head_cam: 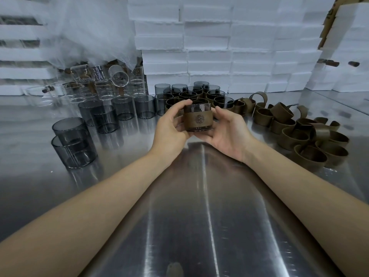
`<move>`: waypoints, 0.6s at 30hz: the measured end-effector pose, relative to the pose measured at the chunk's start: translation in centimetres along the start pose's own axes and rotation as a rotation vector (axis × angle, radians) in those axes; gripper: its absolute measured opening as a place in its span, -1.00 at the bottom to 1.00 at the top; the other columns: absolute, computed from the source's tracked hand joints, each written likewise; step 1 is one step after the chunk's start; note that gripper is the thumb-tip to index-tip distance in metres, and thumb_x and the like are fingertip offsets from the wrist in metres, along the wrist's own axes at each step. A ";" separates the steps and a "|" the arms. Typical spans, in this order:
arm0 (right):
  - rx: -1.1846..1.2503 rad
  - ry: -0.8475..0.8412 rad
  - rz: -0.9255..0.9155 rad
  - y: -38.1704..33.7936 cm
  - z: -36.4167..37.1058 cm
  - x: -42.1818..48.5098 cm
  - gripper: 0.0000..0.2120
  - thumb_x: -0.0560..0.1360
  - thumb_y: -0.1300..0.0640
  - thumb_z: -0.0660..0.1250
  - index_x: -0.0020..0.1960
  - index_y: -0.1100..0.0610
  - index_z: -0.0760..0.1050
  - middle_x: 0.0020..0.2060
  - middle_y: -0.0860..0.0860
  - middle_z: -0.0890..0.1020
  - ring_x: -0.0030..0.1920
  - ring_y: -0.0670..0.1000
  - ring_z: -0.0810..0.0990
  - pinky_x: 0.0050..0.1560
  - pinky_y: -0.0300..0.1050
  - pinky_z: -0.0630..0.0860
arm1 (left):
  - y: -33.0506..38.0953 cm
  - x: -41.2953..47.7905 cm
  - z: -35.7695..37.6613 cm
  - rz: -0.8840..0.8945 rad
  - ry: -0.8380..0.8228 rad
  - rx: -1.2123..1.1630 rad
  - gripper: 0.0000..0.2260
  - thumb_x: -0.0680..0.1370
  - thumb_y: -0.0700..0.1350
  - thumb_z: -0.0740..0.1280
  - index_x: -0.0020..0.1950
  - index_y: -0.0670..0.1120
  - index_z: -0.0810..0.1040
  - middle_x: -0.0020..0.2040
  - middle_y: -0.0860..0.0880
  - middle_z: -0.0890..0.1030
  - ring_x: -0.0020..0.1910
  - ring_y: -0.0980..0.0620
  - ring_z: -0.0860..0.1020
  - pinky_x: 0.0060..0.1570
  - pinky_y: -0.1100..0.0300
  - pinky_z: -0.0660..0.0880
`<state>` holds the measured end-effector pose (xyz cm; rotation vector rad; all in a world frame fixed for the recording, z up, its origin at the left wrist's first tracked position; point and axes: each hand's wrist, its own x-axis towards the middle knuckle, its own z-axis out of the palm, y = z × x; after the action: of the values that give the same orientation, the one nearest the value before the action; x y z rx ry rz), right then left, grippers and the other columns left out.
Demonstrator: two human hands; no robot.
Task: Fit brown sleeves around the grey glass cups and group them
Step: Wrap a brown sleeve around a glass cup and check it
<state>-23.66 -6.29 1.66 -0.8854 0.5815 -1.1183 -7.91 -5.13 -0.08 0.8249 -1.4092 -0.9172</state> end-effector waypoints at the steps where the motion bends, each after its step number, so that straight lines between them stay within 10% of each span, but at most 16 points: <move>1: 0.005 0.005 0.005 0.0 0.0 0.0 -0.61 0.64 0.05 0.07 0.39 0.20 0.36 0.13 0.21 0.55 0.11 0.18 0.58 0.13 0.05 0.57 | 0.0 0.0 0.0 0.000 0.000 -0.001 -0.37 0.38 -0.57 0.35 0.20 0.09 0.51 0.18 -0.04 0.58 0.11 0.05 0.61 0.02 0.19 0.57; 18: -0.173 0.035 -0.041 0.1 -0.2 0.1 -0.72 0.65 0.11 0.11 0.32 0.11 0.42 0.36 0.24 0.46 0.31 0.27 0.48 0.18 0.13 0.54 | -0.2 0.7 -1.4 0.187 -0.145 0.514 -0.37 0.45 -0.52 0.26 0.50 -0.18 0.32 0.39 -0.06 0.44 0.22 0.15 0.49 0.10 0.52 0.42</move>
<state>-23.75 -6.44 1.51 -1.0322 0.6998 -1.1342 -6.55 -5.93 0.07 0.9961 -1.8531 -0.4792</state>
